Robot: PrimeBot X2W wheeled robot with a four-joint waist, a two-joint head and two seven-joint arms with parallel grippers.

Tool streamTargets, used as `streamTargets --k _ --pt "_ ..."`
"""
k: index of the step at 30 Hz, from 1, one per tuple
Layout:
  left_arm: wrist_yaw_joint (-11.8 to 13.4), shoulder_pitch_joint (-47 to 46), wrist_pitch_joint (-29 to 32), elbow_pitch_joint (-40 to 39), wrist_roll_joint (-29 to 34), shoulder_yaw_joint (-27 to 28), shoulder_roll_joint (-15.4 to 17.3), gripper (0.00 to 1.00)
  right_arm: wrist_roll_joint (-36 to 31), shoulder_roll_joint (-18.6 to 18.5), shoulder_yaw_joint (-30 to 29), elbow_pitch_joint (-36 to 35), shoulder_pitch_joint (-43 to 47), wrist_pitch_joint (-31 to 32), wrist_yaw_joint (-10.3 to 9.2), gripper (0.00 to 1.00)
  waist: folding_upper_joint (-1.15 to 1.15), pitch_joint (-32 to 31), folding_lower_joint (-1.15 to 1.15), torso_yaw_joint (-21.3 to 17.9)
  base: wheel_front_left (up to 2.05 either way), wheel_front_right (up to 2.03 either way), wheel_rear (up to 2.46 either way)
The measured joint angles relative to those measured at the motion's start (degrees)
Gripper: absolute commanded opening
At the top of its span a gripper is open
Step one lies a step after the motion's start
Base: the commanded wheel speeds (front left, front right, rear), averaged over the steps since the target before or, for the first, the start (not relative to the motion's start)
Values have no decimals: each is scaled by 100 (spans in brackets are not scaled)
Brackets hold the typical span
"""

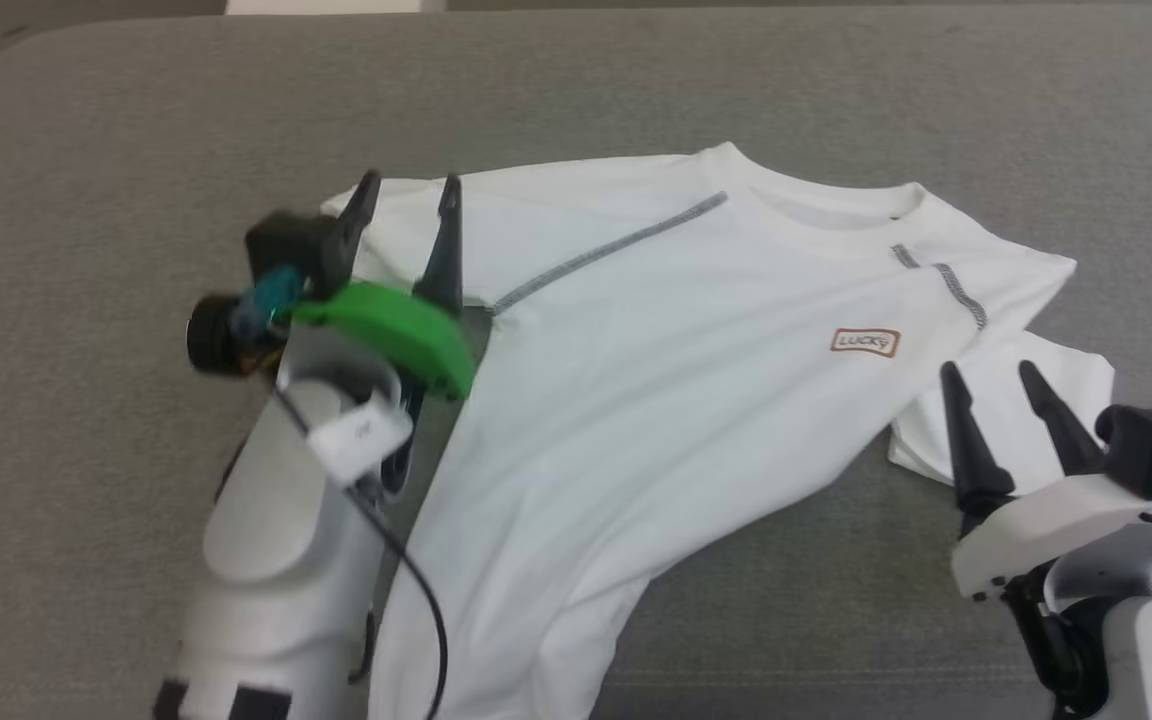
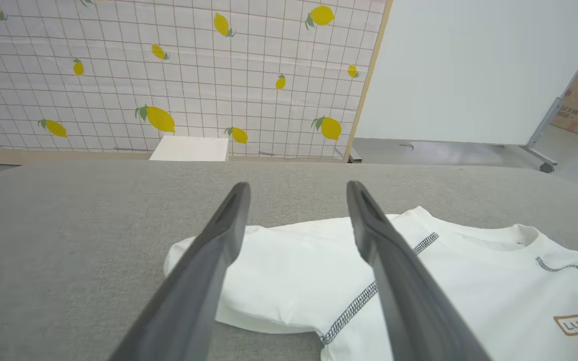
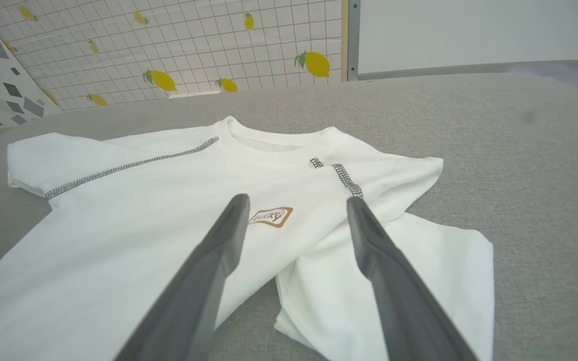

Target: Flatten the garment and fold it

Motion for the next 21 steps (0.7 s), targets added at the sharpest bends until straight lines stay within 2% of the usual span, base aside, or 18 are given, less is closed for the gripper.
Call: streamTargets --k 4,10,15,21 --pt "-9 -975 808 786 240 -193 120 100 13 26 250 -142 19 -1 0 100 0 115 0 -255 0 0 0" --pt "-84 -2204 1963 1798 430 -348 541 100 63 32 602 -244 -144 -37 0 100 0 450 0 -641 0 0 0" --pt "-220 -2839 2685 2312 538 -466 811 100 163 33 816 -261 -366 -125 0 100 0 825 0 -912 0 0 0" --pt "-414 -3238 3518 2739 537 -744 933 100 168 33 928 -197 -467 -254 0 100 0 1258 0 -1197 0 0 0"
